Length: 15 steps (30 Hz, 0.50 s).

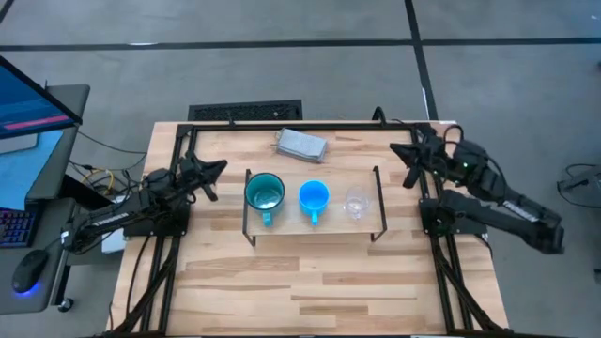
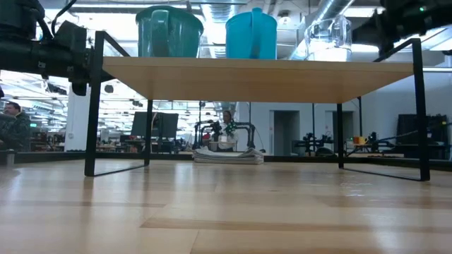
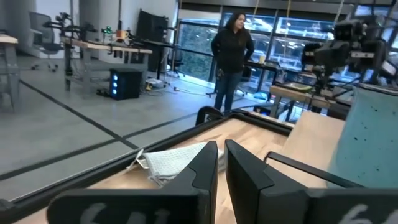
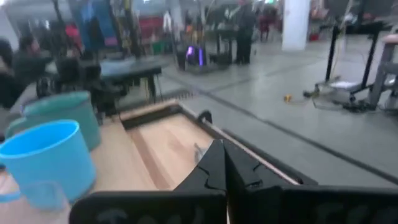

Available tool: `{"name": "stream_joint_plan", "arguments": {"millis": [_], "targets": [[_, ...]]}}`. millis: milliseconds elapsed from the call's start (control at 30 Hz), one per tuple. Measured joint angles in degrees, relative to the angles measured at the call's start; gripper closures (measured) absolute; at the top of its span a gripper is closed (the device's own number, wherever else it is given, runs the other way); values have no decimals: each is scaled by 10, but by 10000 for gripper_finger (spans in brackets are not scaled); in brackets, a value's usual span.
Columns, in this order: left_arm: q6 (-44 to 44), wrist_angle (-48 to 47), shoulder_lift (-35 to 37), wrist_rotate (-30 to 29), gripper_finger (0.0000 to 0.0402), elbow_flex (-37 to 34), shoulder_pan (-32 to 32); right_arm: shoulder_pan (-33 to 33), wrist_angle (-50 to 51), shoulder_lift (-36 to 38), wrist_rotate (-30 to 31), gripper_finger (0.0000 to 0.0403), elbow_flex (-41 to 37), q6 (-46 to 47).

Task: Stack small to large cups/mugs on shelf
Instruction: Return to Home Position

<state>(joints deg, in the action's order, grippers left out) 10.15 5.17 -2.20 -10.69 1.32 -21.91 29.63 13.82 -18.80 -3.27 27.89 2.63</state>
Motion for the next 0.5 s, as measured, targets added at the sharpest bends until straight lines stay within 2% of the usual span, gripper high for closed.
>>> {"name": "stream_joint_plan", "arguments": {"millis": [300, 500], "targets": [[-1, 4, 0, -17, 382, 0, 0, 53, -36, 119, -23, 395, -101, 48], [-32, 21, 0, -5, 382, 0, -2, 71, -38, 164, -29, 398, -140, 64]]}}
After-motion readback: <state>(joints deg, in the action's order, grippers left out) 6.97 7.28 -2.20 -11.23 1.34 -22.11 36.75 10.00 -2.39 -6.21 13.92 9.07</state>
